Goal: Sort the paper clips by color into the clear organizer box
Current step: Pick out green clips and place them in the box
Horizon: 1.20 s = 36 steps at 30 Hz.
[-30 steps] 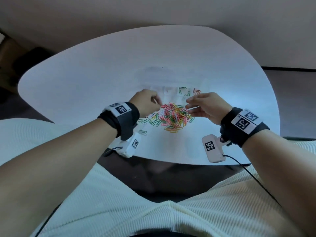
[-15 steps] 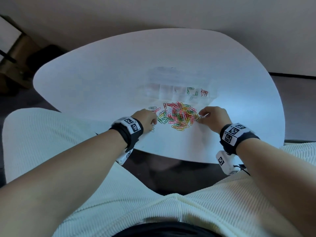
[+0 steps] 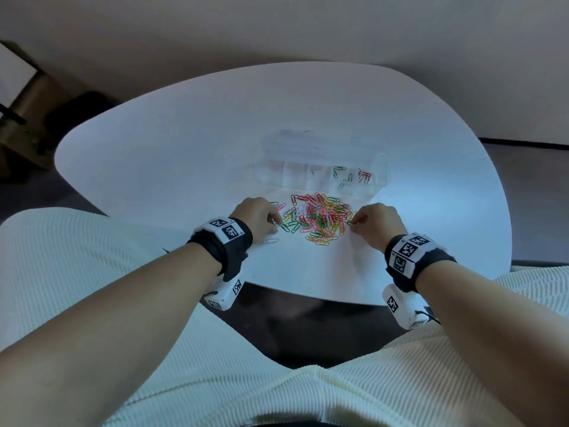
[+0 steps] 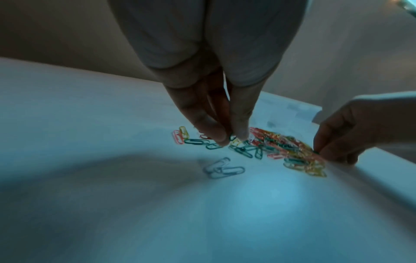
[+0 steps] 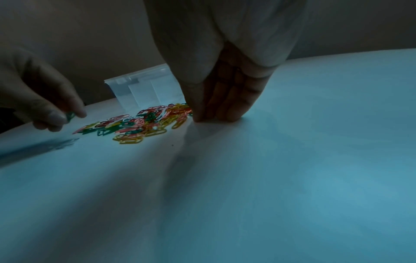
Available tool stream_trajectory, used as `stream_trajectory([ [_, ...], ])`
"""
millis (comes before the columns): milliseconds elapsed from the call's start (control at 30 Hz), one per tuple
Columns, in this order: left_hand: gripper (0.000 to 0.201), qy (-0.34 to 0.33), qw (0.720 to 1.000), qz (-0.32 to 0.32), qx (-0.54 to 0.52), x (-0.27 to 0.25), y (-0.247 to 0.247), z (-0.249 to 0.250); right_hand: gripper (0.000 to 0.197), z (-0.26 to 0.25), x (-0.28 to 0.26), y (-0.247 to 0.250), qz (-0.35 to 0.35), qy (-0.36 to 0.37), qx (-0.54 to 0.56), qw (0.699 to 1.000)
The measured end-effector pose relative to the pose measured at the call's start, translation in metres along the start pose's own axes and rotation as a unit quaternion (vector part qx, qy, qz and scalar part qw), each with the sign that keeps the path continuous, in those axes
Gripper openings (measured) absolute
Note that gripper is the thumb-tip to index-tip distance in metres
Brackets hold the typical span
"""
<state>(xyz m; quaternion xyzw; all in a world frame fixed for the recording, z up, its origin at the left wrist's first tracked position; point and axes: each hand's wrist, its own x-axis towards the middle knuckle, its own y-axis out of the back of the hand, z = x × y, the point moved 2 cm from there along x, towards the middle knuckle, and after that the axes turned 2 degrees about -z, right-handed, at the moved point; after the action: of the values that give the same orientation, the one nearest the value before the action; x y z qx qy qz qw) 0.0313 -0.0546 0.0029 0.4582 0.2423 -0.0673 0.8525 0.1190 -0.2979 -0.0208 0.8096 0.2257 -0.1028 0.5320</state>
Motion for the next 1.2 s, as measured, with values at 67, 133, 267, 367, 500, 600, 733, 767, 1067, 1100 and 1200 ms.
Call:
stream_trajectory([
  [67,0.017,0.010,0.998,0.016,-0.054,0.000,0.000,0.000,0.009,0.001,0.000,0.001,-0.001,0.000,-0.009,1.000],
  [133,0.015,0.022,0.995,0.023,-0.092,0.000,-0.002,-0.001,0.010,0.002,0.000,0.001,-0.004,-0.005,-0.013,1.000],
  [267,0.015,0.022,0.992,0.025,-0.120,0.001,-0.004,0.001,0.012,-0.001,0.000,0.003,-0.016,-0.034,-0.026,0.999],
  [367,0.015,0.028,0.990,0.023,-0.135,0.001,-0.006,0.000,0.018,-0.004,-0.003,-0.001,-0.034,-0.062,-0.058,0.996],
  [500,0.025,0.055,0.983,0.014,-0.177,0.002,-0.009,0.001,0.027,-0.005,-0.006,0.000,-0.068,-0.074,-0.028,0.995],
  [600,0.026,0.042,0.990,0.029,-0.135,0.005,-0.011,0.004,0.030,-0.005,-0.004,0.008,-0.058,-0.087,0.151,0.983],
  [733,0.020,-0.026,1.000,-0.002,0.002,0.010,-0.011,0.007,0.023,-0.012,-0.008,0.010,-0.086,-0.079,0.329,0.937],
  [767,0.019,-0.038,0.998,-0.015,0.045,0.011,-0.012,0.007,0.023,-0.015,-0.010,0.009,-0.096,-0.067,0.345,0.931],
  [1067,0.019,-0.066,0.987,-0.024,0.142,0.016,-0.021,0.007,0.031,-0.045,-0.020,-0.015,-0.169,0.023,0.274,0.947],
  [1100,0.017,-0.065,0.988,-0.022,0.140,0.015,-0.020,0.008,0.025,-0.048,-0.020,-0.018,-0.152,0.051,0.206,0.965],
  [1200,0.013,-0.056,0.990,-0.025,0.128,0.013,-0.019,0.009,0.013,-0.052,-0.021,-0.025,-0.073,0.107,0.014,0.992],
])
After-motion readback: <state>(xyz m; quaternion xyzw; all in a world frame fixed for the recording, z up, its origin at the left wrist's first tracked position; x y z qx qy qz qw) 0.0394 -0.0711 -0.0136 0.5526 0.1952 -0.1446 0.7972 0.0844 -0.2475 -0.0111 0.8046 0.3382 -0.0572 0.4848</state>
